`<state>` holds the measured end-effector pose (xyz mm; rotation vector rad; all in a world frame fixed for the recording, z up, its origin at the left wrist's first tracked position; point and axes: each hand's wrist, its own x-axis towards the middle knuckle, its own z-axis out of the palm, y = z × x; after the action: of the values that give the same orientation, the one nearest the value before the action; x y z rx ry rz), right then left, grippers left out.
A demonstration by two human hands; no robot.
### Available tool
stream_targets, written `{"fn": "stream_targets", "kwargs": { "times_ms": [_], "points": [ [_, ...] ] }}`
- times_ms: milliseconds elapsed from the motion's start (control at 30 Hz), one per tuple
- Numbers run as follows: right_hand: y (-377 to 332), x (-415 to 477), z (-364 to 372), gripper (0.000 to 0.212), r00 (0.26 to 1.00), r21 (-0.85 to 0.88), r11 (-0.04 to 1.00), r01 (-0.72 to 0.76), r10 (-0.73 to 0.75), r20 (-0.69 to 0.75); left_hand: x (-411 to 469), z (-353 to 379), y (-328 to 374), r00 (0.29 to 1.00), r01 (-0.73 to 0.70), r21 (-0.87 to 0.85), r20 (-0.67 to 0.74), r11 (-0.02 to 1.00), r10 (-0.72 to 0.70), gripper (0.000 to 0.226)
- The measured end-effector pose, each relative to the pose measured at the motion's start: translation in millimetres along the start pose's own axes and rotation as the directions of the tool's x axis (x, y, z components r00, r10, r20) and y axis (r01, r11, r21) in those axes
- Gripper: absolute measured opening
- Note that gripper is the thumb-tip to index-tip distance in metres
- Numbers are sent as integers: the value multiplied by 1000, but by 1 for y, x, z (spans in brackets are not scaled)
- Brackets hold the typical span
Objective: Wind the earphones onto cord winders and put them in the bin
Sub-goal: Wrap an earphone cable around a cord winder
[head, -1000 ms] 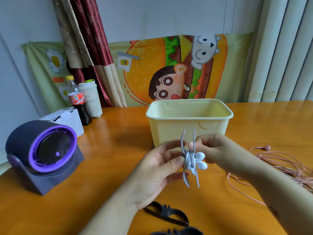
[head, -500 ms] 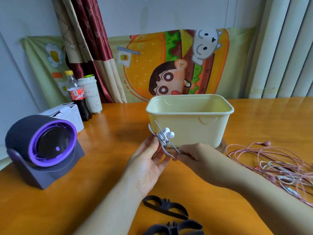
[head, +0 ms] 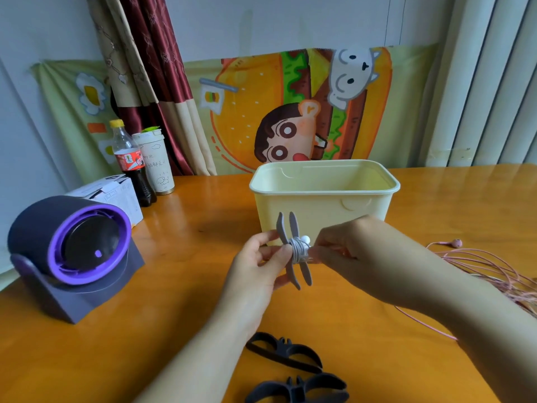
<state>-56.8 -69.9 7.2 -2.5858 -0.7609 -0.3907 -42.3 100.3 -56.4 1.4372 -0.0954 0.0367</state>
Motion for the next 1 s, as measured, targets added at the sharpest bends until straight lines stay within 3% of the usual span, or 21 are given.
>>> {"fn": "stream_targets", "kwargs": {
  "times_ms": [133, 367, 500, 567, 700, 833, 1000],
  "points": [
    [5, 3, -3, 38, 999, 33, 999, -1, 3, -53, -3, 5, 2, 998, -48, 147, 55, 988, 40, 24],
    [18, 5, -2, 19, 994, 145, 989, -40, 55, -98, -7, 5, 1, 975, -152, 314, 203, 937, 91, 27],
    [23, 8, 1, 24, 994, 126, 991, -47, 59, -96, -7, 2, 2, 969, -172, 349, 227, 921, 94, 28],
    [25, 9, 0, 26, 994, 207, 977, -45, 66, -92, -7, 0, 7, 961, -167, 338, 264, 926, 77, 28],
    [25, 8, -5, 27, 998, 482, 874, -61, 48, 39, -7, -7, 14, 935, -163, 275, 348, 947, 60, 29],
    [28, 7, -12, 25, 983, 528, 841, -117, 22, 183, -6, -11, 11, 901, -127, 250, 434, 960, 6, 32],
    [40, 0, -21, 20, 875, 616, 711, -339, -2, 484, -9, -9, 10, 850, -44, 266, 517, 963, -104, 31]
  ]
}}
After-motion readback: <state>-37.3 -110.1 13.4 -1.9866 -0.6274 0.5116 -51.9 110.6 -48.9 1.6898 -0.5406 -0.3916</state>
